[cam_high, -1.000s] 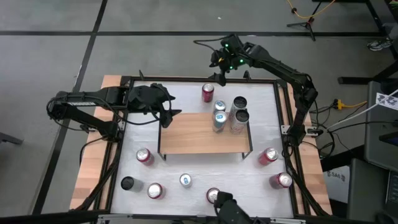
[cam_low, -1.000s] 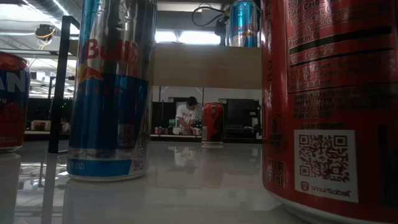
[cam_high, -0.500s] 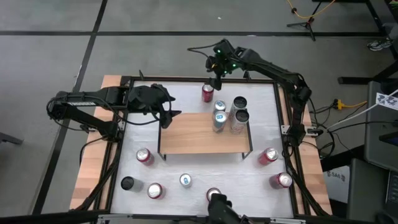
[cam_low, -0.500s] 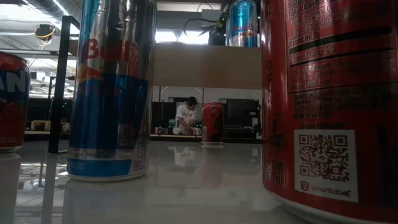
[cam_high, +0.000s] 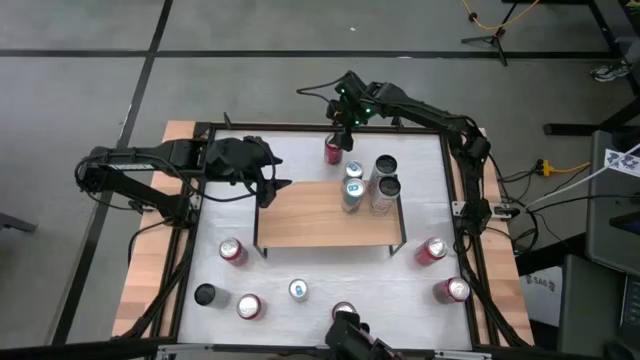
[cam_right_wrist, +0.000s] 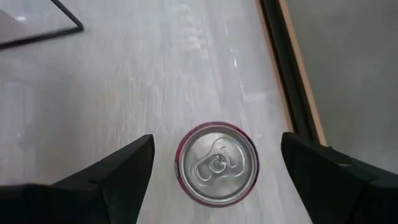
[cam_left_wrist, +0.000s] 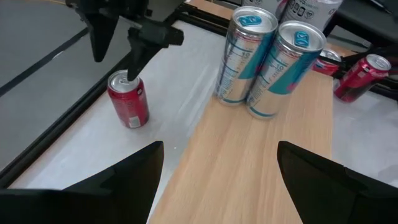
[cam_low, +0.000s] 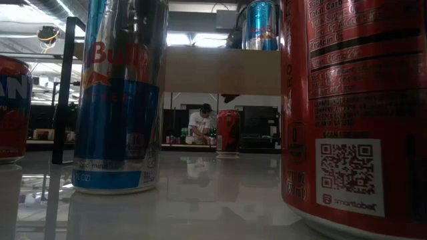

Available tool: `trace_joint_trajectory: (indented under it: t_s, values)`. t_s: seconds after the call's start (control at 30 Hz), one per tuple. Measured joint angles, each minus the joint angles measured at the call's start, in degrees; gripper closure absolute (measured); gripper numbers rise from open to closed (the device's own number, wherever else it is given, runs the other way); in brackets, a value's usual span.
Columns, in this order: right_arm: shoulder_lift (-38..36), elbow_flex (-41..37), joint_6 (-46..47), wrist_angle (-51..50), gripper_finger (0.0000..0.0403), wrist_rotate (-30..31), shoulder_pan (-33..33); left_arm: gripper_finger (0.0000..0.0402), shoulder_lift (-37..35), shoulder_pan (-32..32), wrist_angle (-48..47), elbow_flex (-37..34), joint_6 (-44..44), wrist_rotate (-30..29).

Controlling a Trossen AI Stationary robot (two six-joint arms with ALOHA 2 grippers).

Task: Place canned beverage on shelf
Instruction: Put the top red-black soda can on the shelf

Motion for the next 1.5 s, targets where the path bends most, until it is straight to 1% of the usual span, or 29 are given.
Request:
trace_joint_trajectory:
  t_s: [0.2, 0.37, 0.43, 1.07, 1.33, 1.5]
  values:
    - [1.4, 0.0, -1.3, 0.0, 0.0063, 1.4, 1.5, 0.0095, 0.0, 0.0, -2.2, 0.0, 0.0, 0.0]
    - [1.7, 0.0, -1.5, -0.1, 0.0063, 8.2, 2.7, 0.0095, 0.0, 0.0, -2.5, 0.0, -0.1, 0.0]
    - [1.7, 0.0, -1.4, -0.5, 0.0063, 9.5, 2.9, 0.0095, 0.0, 0.0, -2.5, 0.0, -0.1, 0.0]
    - [2.0, -0.1, 0.5, -1.2, 0.0063, 9.0, 3.3, 0.0095, 0.0, 0.0, -2.4, 0.0, 0.0, 0.0]
    - [1.9, -4.4, 0.6, 0.8, 0.0063, 9.0, 3.3, 0.0095, 0.0, 0.0, -2.4, 0.0, 0.0, 0.0]
    - [2.0, -7.7, 0.6, 5.3, 0.0063, 9.0, 3.3, 0.0095, 0.0, 0.0, -2.4, 0.0, 0.0, 0.0]
